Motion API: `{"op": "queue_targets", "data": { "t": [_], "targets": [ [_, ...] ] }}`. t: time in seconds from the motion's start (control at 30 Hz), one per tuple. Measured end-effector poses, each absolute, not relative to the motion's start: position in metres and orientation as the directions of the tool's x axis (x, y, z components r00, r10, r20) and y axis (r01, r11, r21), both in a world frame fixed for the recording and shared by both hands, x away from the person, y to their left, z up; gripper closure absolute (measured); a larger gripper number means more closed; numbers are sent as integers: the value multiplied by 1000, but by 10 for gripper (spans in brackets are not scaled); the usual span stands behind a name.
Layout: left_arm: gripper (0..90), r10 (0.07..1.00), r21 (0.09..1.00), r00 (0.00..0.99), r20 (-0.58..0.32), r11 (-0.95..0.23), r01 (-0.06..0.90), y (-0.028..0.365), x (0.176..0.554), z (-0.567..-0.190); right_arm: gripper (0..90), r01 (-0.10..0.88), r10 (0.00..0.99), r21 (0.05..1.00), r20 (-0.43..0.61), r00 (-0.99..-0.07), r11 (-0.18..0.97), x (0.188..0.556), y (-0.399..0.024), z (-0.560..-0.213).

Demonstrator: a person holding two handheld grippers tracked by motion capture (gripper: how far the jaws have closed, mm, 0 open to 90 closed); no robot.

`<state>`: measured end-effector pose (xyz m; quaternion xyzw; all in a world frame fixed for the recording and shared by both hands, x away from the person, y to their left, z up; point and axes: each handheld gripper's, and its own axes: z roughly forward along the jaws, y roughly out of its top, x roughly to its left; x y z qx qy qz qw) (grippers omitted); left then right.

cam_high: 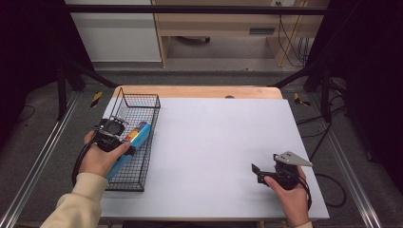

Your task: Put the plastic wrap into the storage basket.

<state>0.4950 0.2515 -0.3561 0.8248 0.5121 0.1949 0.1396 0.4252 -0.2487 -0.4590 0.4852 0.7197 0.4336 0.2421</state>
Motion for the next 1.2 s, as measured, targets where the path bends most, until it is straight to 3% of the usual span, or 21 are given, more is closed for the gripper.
{"op": "queue_targets", "data": {
  "t": [0.83, 1.2],
  "targets": [
    [104, 845, 621, 478, 238, -511, 594, 181, 456, -323, 65, 482, 910, 861, 60, -409, 160, 425, -248, -458],
    [100, 780, 630, 574, 249, -580, 515, 137, 445, -318, 64, 483, 914, 860, 55, -402, 161, 425, -249, -458]
  ]
}}
